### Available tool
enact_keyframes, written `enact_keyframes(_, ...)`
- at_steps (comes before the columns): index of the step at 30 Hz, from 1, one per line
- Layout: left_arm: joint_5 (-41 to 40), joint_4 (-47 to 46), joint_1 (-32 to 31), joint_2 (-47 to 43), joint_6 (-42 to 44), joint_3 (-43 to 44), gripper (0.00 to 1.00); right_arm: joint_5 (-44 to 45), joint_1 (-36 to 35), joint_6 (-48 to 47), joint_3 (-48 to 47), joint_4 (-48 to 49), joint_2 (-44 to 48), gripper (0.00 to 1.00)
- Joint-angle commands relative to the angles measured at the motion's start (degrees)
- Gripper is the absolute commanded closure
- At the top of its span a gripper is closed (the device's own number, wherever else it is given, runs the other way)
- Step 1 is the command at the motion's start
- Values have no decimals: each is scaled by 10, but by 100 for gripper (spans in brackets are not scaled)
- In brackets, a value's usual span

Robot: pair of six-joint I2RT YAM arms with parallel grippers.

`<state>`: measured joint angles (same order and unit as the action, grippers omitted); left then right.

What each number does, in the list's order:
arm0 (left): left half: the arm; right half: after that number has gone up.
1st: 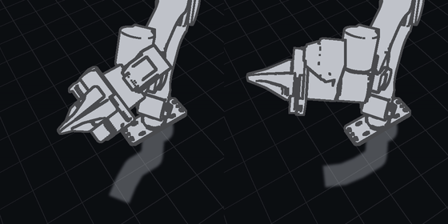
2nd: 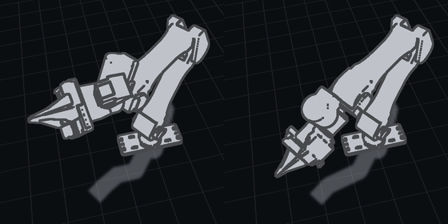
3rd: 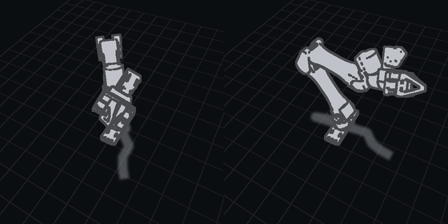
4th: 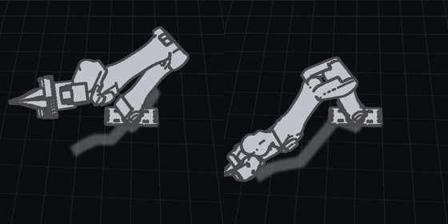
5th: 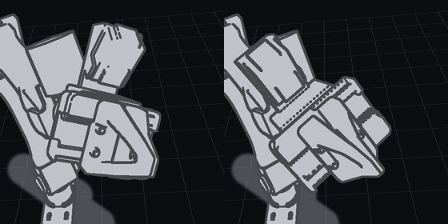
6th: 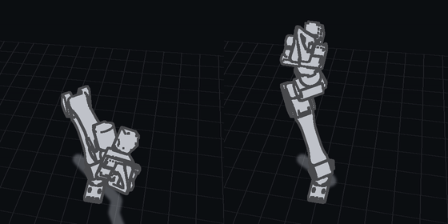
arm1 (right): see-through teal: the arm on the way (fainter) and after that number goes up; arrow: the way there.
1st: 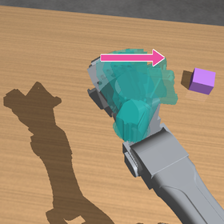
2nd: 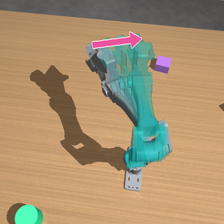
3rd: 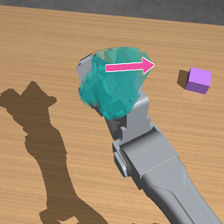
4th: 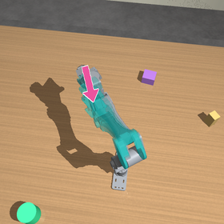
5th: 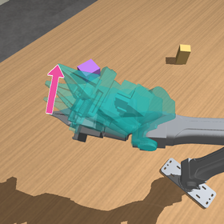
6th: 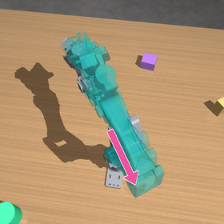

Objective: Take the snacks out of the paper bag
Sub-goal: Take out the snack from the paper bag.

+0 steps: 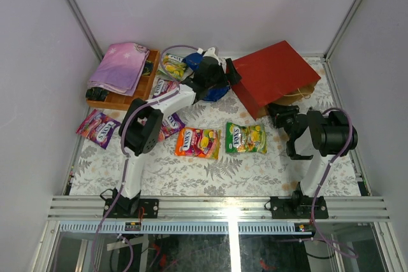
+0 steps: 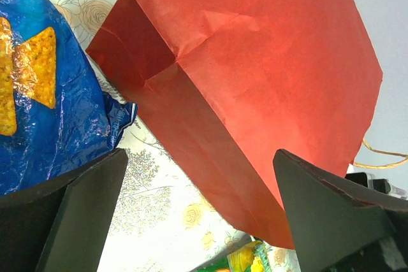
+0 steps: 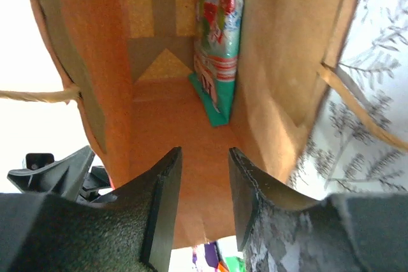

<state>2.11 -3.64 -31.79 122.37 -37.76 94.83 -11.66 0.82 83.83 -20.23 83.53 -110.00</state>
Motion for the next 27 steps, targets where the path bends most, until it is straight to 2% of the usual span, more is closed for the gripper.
enact_keyframes(1,-8,-39,6,-24,13,-10,2,3,1,-1,-39,0,-3,59)
enact_keyframes(13,-23,-29,11,-52,31,-35,2,37,1,2,-194,-107,-103,55)
enact_keyframes(19,-31,-28,16,-65,36,-50,1,57,2,-15,-262,-179,-136,48)
enact_keyframes(24,-37,-27,19,-75,40,-60,1,77,-6,-83,-336,-355,-134,42)
enact_keyframes(27,-47,-31,22,-87,43,-77,0,86,-14,-98,-366,-390,-143,41)
